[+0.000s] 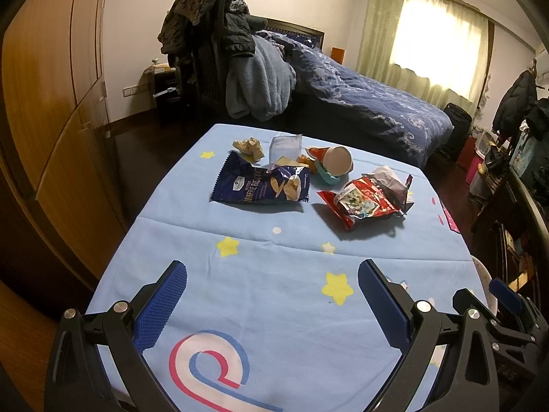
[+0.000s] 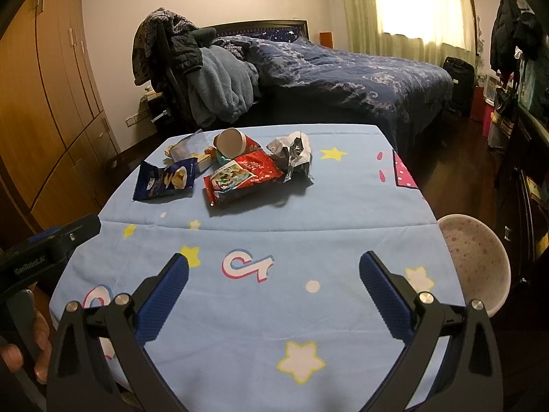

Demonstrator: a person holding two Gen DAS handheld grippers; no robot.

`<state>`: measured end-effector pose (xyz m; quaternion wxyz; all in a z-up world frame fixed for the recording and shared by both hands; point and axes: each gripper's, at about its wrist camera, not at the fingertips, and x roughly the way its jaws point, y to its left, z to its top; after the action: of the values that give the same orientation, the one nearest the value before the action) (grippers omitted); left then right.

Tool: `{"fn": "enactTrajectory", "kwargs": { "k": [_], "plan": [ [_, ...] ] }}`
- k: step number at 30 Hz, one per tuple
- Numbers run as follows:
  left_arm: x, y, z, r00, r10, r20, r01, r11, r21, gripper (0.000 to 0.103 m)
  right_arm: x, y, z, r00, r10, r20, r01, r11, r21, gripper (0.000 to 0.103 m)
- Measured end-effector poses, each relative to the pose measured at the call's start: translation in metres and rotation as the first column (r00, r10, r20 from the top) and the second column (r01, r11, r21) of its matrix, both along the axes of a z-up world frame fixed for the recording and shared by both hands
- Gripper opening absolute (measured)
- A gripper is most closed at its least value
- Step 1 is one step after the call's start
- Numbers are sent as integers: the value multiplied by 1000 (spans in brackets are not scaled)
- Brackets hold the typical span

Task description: Collect trash

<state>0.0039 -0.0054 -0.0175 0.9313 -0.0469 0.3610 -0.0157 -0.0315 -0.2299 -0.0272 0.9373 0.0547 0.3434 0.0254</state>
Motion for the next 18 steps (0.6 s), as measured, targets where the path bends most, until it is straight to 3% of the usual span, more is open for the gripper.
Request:
{"fn": "enactTrajectory", "kwargs": {
  "k": [8, 18],
  "plan": [
    [-5, -6, 15, 999, -28, 35, 28, 1000, -3, 99, -2, 4, 6, 998, -10, 56, 12, 999, -44, 100],
    [-27, -6, 51, 991, -54, 123, 54, 999, -3, 99, -9, -3, 22, 998, -32, 62, 34, 999, -32, 100]
  ]
}}
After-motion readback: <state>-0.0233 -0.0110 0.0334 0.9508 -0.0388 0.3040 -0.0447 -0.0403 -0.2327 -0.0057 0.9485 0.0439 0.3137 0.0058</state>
